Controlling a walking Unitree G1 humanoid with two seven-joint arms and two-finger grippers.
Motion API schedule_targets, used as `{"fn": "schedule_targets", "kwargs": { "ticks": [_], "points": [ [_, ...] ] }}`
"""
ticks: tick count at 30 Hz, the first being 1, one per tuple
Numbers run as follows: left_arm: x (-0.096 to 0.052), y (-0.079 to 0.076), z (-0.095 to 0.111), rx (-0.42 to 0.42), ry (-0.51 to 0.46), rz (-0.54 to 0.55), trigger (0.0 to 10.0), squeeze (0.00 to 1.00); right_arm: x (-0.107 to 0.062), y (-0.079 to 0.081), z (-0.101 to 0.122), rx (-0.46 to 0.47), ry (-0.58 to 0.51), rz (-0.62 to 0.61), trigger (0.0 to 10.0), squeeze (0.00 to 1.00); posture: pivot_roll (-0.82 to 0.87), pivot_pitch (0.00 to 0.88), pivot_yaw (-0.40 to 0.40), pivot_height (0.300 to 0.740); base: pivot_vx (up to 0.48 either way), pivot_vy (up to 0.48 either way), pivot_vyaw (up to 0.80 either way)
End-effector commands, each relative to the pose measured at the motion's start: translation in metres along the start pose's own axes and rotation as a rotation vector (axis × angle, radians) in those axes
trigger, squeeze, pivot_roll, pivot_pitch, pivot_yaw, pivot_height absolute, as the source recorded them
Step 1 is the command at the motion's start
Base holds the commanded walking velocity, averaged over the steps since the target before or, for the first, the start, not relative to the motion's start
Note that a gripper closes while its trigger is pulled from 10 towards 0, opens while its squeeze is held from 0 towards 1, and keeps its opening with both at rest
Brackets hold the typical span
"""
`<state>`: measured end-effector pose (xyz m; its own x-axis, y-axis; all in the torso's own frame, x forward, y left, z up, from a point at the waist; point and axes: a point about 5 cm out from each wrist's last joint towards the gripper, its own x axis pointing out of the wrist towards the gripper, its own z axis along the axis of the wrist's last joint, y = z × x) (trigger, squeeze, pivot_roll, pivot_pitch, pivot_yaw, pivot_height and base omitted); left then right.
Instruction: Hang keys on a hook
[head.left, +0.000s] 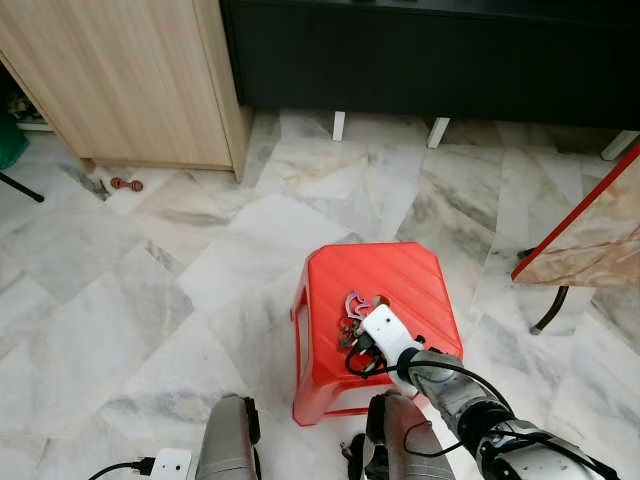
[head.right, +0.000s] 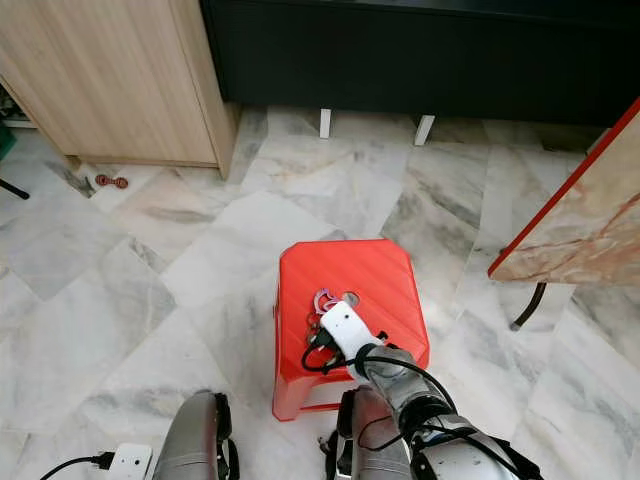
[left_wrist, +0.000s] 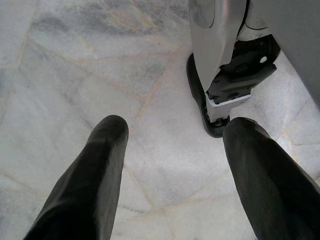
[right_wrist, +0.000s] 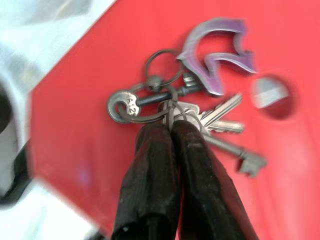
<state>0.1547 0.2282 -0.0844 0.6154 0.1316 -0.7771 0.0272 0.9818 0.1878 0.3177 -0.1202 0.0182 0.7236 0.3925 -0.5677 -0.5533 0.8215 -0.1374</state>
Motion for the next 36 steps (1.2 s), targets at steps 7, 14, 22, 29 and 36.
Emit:
{"fn": "schedule_targets", "kwargs": {
  "ticks": [7,14,22,29,36],
  "points": [
    [0.000,-0.015,-0.006,0.010,0.040,-0.044,10.0,0.00,-0.007,-0.014,-0.005,0.054,-0.066,-0.098,0.0,0.00,0.14,0.156,-0.104,0.612,0.000,0.000,0.00],
    [0.002,-0.016,-0.002,0.007,0.048,-0.044,10.0,0.00,-0.016,-0.023,-0.010,0.101,-0.151,-0.182,0.0,0.00,0.11,0.129,-0.102,0.612,0.000,0.000,0.00],
    [0.004,-0.017,0.004,0.007,0.048,-0.043,10.0,0.00,-0.028,-0.028,-0.001,0.139,-0.321,-0.305,0.0,0.00,0.10,0.101,-0.104,0.612,0.000,0.000,0.00],
    [0.006,-0.017,0.009,0.005,0.044,-0.041,10.0,0.00,-0.038,-0.033,-0.002,0.140,-0.390,-0.408,10.0,0.00,0.09,0.079,-0.106,0.612,0.000,0.000,0.00],
    [0.008,-0.016,0.015,0.001,0.034,-0.033,10.0,0.00,-0.050,-0.033,-0.001,0.146,-0.474,-0.471,10.0,0.00,0.08,0.063,-0.106,0.612,0.000,0.000,0.00]
  ]
}}
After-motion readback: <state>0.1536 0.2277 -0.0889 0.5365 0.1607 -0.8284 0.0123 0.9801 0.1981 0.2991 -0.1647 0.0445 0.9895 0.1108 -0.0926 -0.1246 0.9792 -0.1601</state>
